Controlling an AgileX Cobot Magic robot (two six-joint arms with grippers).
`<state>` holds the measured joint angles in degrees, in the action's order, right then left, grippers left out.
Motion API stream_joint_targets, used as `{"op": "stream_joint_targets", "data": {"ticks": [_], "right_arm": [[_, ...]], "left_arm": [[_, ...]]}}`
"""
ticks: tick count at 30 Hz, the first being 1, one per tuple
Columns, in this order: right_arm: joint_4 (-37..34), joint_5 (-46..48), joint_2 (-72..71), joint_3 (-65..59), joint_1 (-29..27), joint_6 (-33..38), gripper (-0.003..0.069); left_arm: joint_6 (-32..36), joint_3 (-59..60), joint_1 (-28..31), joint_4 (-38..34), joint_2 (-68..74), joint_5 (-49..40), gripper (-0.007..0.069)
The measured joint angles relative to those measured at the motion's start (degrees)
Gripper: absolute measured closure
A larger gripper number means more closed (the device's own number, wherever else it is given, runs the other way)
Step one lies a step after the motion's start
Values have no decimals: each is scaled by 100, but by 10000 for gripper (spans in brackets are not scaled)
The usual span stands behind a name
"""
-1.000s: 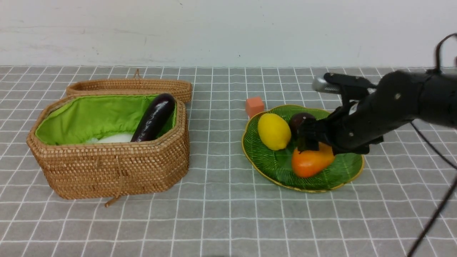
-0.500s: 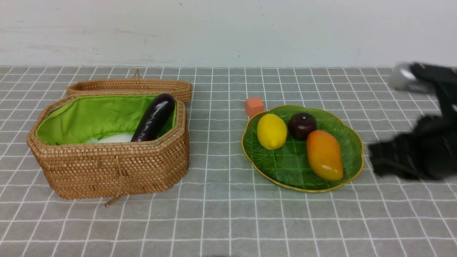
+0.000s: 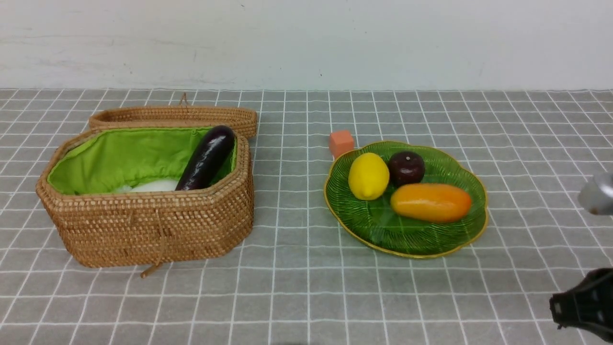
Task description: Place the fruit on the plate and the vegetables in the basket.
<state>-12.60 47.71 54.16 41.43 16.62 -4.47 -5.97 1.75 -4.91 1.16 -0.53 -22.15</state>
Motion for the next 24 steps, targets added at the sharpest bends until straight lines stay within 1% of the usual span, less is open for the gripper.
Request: {"op": "stream_joint_targets", "data": {"ticks": [7, 9, 12, 16, 19, 22, 23, 24], "right_arm": [[2, 74, -36, 0, 0, 0, 673], [2, 88, -180, -4, -78, 8, 673], [60, 58, -708, -10, -381, 180, 669], [578, -365, -1606, -94, -1030, 788, 666], [855, -815, -2308, -380, -1455, 981, 666], [1135, -1454, -3207, -1144, -1869, 1035, 666], [1149, -1497, -3262, -1203, -1869, 1035, 666], [1218, -1778, -3640, -1631, -2002, 1035, 666]], "left_arm": [[0, 0, 0, 0, 0, 0, 386], [0, 0, 0, 0, 0, 0, 386], [0, 0, 0, 0, 0, 0, 386], [0, 0, 0, 0, 0, 0, 386], [0, 0, 0, 0, 0, 0, 386], [0, 0, 0, 0, 0, 0, 386], [0, 0, 0, 0, 0, 0, 386], [0, 0, 0, 0, 0, 0, 386]]}}
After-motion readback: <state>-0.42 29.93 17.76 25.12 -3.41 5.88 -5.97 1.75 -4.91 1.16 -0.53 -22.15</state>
